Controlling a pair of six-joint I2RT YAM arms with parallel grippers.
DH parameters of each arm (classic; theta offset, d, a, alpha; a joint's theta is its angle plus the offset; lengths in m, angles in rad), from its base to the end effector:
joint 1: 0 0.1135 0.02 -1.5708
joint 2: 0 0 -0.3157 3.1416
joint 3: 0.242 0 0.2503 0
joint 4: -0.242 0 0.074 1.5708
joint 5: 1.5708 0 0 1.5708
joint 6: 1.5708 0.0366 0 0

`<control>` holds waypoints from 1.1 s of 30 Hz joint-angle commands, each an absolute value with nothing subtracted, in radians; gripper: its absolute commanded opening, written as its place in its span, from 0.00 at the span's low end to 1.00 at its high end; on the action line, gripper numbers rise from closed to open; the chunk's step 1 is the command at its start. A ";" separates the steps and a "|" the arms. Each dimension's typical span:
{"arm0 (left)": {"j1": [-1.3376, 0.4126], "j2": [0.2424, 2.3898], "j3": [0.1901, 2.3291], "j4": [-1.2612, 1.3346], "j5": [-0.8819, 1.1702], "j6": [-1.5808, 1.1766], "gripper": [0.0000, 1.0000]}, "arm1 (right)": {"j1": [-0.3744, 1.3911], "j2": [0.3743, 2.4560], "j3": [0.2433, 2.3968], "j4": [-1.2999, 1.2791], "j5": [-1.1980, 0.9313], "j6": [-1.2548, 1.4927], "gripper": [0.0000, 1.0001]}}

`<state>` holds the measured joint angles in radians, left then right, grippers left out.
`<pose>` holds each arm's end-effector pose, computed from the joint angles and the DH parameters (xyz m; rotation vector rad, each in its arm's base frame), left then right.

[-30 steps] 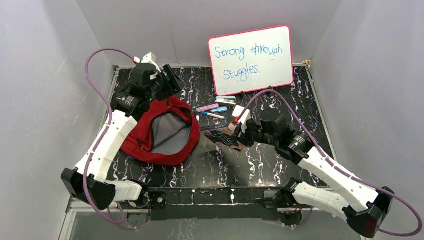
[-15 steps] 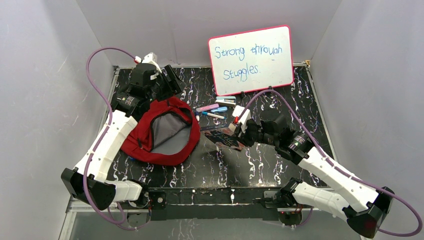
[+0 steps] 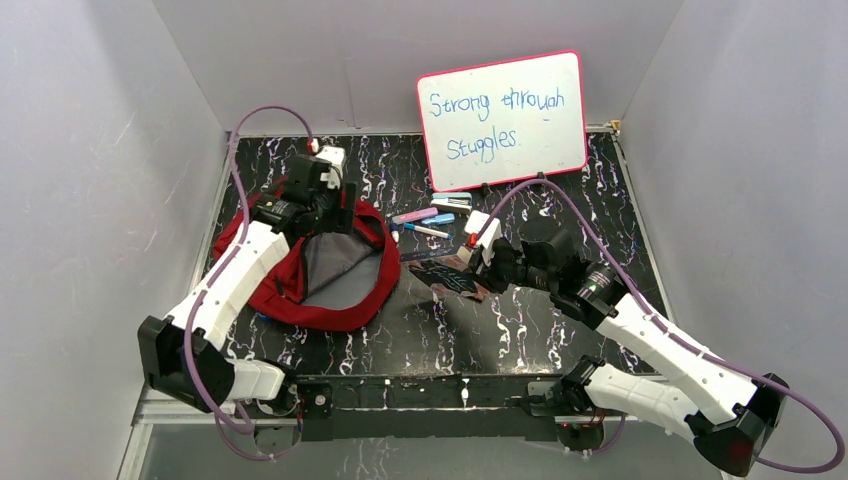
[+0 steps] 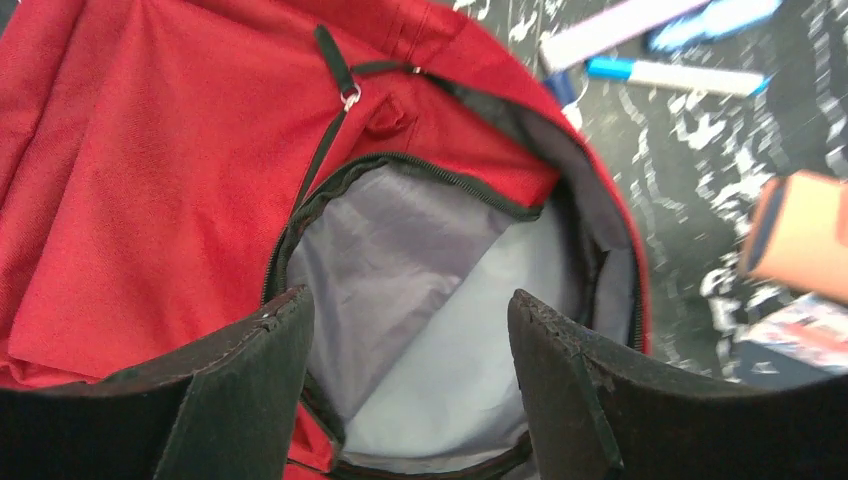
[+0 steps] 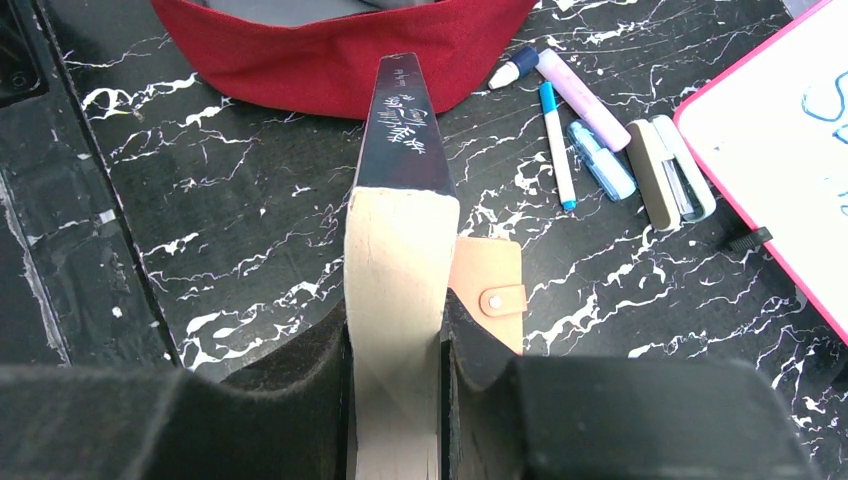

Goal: Pack the student bag
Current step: Place the book in the student bag.

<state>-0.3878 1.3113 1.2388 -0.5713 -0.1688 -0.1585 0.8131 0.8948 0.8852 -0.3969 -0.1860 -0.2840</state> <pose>0.2557 -0.0978 0.3948 0.1596 2.2007 -0.1177 0.1099 0.1260 0.3739 -1.1501 1.6460 0.5254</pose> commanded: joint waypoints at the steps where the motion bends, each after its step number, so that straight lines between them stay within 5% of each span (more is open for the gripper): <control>1: -0.396 1.340 1.202 -0.620 -0.149 0.071 0.68 | 0.817 0.884 0.902 -0.257 -0.202 -0.285 0.00; 9: -0.598 1.393 1.043 -0.580 -0.242 0.247 0.69 | 0.817 0.889 0.905 -0.258 -0.200 -0.288 0.00; 29: -0.702 1.625 0.921 -0.460 -0.560 0.266 0.70 | 0.817 0.880 0.905 -0.262 -0.204 -0.288 0.00; 33: -0.702 1.657 0.945 -0.458 -0.617 0.248 0.62 | 0.818 0.884 0.908 -0.263 -0.206 -0.288 0.00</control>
